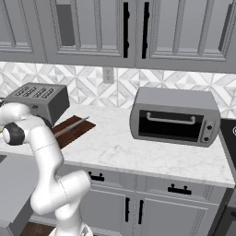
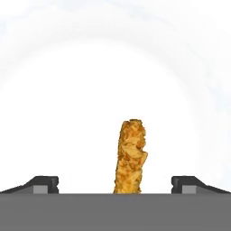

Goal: Pick up the knife from the drawer and place it on the cutting board. Then place the meat from the plate to the cutting board.

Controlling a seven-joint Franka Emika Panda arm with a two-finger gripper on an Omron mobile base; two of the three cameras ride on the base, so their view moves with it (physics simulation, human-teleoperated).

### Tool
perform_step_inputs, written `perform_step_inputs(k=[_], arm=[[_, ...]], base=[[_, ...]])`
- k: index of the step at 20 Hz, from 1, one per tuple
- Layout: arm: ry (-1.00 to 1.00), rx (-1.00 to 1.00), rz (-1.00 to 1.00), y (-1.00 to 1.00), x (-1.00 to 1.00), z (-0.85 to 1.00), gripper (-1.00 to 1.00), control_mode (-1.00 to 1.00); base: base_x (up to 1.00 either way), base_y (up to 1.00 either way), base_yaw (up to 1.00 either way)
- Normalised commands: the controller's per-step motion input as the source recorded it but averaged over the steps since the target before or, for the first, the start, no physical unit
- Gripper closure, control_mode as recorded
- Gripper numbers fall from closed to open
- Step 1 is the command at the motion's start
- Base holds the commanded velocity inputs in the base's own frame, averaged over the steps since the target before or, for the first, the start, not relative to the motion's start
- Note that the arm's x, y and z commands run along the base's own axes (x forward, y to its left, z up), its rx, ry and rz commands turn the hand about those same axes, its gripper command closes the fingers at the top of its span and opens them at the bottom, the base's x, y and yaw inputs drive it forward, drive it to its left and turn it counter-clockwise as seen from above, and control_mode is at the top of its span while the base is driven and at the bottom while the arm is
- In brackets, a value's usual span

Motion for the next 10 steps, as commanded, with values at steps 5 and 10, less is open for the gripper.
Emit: perform_step_inputs(k=[5, 10], arm=[[0.0, -0.04, 0.0, 0.15, 0.03, -0.05, -1.0, -1.0], [0.0, -0.04, 0.0, 0.09, 0.02, -0.21, -1.0, -1.0]], base=[[0.0, 0.0, 0.0], [0.0, 0.0, 0.0]])
